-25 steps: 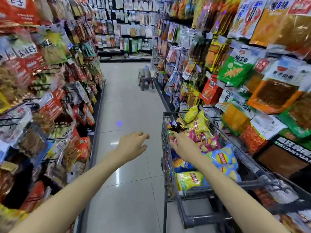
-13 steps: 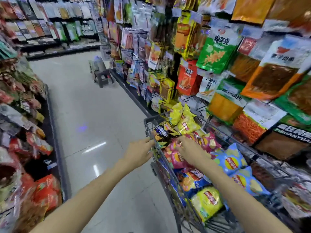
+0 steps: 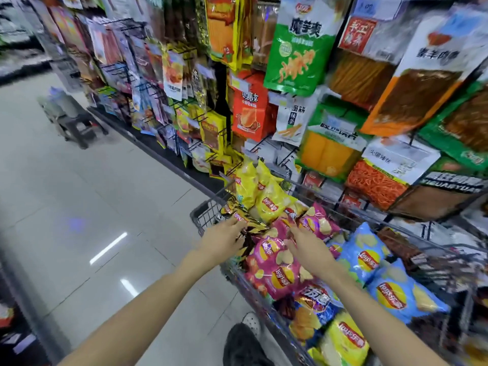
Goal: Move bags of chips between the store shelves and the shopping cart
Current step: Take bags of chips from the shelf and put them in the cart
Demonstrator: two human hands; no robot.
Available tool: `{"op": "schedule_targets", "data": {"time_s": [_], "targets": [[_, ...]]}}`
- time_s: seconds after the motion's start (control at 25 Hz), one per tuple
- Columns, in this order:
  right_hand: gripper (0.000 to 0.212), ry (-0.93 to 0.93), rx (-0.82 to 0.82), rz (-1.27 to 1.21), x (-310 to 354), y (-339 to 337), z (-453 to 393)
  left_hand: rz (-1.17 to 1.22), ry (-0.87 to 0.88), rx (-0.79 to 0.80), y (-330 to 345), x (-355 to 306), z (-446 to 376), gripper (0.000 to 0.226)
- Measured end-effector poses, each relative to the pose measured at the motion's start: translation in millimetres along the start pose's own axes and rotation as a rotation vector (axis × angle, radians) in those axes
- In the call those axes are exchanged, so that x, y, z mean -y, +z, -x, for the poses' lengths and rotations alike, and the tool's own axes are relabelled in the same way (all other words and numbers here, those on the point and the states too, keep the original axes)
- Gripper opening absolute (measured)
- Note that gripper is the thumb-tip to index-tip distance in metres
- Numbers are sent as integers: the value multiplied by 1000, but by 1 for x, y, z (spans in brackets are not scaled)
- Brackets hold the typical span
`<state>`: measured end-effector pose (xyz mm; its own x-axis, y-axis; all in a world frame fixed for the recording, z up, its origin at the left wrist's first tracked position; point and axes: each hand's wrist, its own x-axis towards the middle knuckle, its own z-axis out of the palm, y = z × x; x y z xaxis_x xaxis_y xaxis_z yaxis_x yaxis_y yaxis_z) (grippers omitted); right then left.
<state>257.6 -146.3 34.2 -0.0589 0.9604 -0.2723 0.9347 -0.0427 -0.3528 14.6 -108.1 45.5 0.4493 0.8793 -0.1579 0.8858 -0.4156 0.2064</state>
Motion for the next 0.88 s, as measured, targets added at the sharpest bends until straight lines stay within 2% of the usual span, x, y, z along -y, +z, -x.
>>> {"op": "schedule_targets", "data": {"time_s": [0.16, 0.44, 0.6, 0.76, 0.88], "targets": [[33, 38, -32, -41, -13, -12, -60, -9, 30, 59, -5, 27, -72, 36], [29, 91, 60, -54, -19, -2, -137, 35, -92, 134, -11, 73, -155, 43], [29, 196, 103, -75, -18, 14, -163, 77, -107, 221, 8, 101, -195, 47], [25, 351, 122, -122, -23, 29, -186, 208, -121, 295, 30, 117, -230, 64], [31, 417, 109, -164, -24, 43, -195, 303, -152, 338, 49, 129, -250, 60]]}}
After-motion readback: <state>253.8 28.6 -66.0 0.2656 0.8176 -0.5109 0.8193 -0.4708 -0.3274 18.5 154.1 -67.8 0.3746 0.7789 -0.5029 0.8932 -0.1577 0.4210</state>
